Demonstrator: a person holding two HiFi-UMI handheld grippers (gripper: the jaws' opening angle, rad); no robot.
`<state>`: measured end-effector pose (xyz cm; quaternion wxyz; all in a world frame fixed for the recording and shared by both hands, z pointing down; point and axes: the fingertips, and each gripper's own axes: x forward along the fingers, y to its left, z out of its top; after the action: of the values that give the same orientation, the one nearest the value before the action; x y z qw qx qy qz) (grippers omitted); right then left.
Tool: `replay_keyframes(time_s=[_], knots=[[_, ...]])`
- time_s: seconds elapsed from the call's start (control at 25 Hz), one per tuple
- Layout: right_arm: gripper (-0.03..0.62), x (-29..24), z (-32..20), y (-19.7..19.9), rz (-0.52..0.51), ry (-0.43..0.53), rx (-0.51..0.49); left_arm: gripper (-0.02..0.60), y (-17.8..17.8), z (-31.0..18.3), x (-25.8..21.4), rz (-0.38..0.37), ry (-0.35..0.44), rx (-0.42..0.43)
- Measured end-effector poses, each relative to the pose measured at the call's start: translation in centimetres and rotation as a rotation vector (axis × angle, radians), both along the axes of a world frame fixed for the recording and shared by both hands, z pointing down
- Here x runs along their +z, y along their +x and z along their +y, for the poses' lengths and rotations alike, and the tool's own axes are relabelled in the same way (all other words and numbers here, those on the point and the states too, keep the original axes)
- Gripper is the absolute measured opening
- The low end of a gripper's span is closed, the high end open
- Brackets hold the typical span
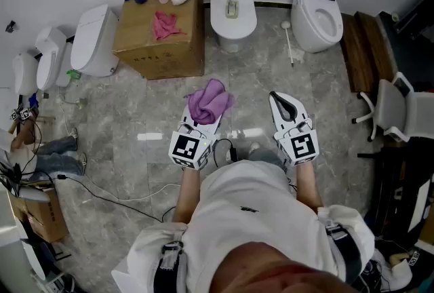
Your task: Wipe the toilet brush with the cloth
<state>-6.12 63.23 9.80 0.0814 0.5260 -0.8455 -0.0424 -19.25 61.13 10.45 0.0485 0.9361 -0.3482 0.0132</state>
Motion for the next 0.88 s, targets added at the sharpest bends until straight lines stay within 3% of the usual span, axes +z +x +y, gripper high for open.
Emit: replay_keyframes(time_s=[0.44,0.88], knots=[[-0.003,0.3,-1.6,-0.7,0.000,0.025,0.037,0.141,-0.3,-1.4,1.1,0.001,-0.017,0.011],[-0.003,1.1,-9.0,2.2,-0.002,0.005,0.014,0.141,2.8,-8.6,1.9,-0.017,-0.034,-0.014]])
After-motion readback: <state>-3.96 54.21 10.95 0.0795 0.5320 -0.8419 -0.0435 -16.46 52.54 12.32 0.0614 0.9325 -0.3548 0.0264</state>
